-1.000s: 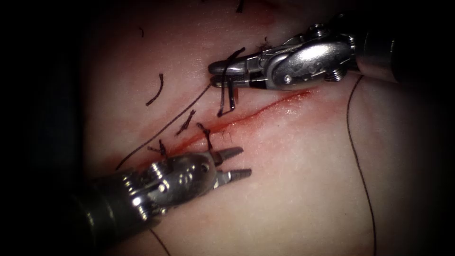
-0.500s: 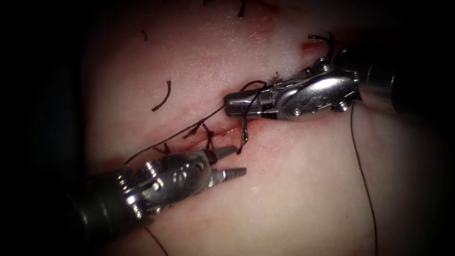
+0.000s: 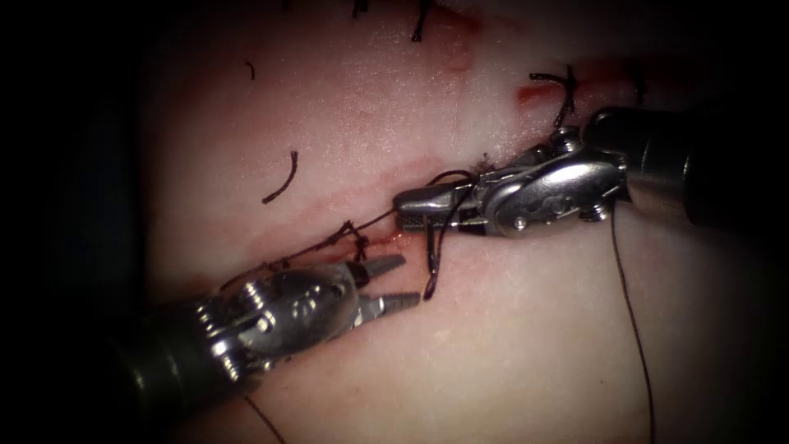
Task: Wound Closure
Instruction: Throw the needle through the top of the incision with the right needle holder.
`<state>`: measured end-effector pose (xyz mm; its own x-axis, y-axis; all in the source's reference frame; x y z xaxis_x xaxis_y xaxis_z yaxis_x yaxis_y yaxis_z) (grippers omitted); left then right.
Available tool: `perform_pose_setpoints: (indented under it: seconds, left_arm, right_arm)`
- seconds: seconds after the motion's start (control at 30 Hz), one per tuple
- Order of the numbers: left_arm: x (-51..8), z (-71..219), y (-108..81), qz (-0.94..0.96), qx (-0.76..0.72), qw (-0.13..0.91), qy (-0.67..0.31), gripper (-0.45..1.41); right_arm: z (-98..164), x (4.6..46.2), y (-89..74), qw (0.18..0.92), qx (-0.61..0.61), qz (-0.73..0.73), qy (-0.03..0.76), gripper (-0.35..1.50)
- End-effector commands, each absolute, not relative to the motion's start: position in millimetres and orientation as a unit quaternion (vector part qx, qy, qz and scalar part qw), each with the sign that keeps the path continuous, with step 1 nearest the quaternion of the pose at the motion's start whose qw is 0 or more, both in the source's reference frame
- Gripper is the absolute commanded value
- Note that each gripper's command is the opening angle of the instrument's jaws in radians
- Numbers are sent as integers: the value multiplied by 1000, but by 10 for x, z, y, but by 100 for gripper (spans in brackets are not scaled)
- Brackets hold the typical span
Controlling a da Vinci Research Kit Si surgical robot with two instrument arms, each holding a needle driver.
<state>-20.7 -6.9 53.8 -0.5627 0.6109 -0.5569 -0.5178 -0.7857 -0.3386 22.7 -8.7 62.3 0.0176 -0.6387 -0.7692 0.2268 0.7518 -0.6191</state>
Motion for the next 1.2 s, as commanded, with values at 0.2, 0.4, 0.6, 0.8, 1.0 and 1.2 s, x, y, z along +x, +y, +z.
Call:
perform_pose_setpoints:
  seconds: [0.2, 0.4, 0.6, 0.8, 1.0, 1.2]
  left_arm:
    - [-210, 542, -65, 881, -342, 319, -68, 40]
    - [-206, 541, -67, 881, -344, 317, -70, 37]
    - [-201, 540, -67, 882, -340, 319, -70, 30]
    - [-200, 536, -67, 882, -340, 320, -70, 32]
    - [-198, 535, -67, 882, -340, 320, -70, 31]
    - [-199, 534, -67, 882, -339, 321, -69, 29]
  right_arm:
    - [630, 238, -101, 693, -160, -335, 618, -35]
    - [640, 231, -112, 692, -161, -357, 607, -35]
    - [641, 230, -119, 690, -214, -394, 568, -35]
    - [668, 229, -133, 689, -218, -425, 546, -35]
    - [674, 222, -129, 689, -214, -423, 548, -35]
    - [680, 212, -125, 697, -203, -410, 552, -35]
